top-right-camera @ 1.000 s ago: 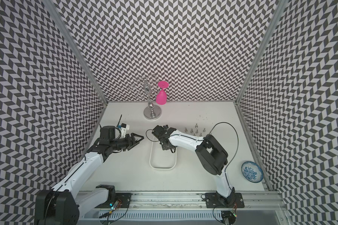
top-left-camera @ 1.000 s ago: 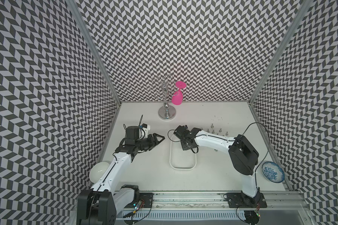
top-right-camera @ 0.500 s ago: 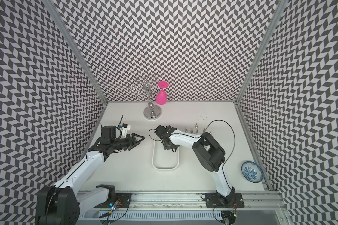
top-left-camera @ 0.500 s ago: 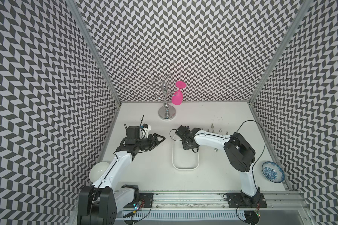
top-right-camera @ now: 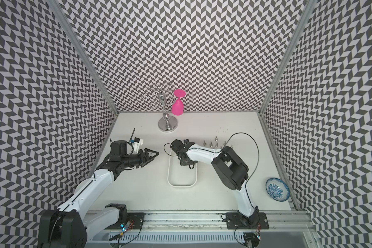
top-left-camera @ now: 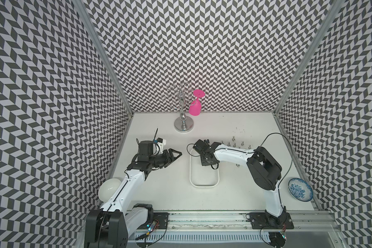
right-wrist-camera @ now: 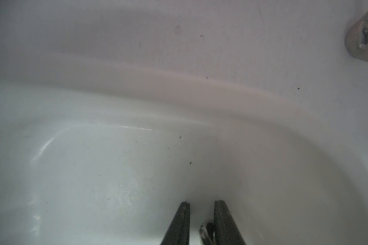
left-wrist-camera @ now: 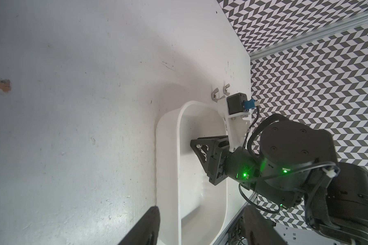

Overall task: Take out the wing nut from the storage box
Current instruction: Pick up the wing nut from the storage box.

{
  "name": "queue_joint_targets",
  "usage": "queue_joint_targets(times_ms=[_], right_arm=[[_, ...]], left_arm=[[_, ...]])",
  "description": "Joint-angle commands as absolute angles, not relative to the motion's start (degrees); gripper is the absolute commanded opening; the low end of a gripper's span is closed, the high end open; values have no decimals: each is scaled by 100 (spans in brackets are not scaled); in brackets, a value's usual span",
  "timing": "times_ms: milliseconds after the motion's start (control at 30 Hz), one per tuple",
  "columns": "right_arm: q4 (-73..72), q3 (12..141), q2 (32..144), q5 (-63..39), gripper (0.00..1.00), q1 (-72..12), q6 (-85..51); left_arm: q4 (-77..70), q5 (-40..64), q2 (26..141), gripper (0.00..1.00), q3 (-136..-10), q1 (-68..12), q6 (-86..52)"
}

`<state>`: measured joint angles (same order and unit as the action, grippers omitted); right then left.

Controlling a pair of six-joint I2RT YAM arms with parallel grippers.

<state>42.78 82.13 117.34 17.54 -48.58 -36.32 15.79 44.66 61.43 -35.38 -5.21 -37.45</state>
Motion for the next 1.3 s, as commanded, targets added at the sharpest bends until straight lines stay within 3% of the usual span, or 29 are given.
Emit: queue_joint_targets(times_ms=[0, 300, 700, 1000, 1267], right_arm=[[4654, 7923, 11706, 1847, 20, -4878, -3704], [4623, 7819, 11730, 2074, 0, -4867, -3648], [4735, 8572, 10751, 1893, 0, -4896, -3803], [4827, 8031, 9771, 2276, 0, -4096, -3601], [3813, 6808, 9549, 1759, 0, -3275, -3099]], left_arm=[[1435, 4504, 5966, 66, -3399, -491, -3791], [1438, 4516, 5775, 66, -3274, -487, -3823], [1510, 4617, 5665, 65, -3707, -657, -3655], [852, 4169, 6377, 63, -4490, -2144, -4097], [294, 4041, 8013, 62, -5406, -3372, -4222]])
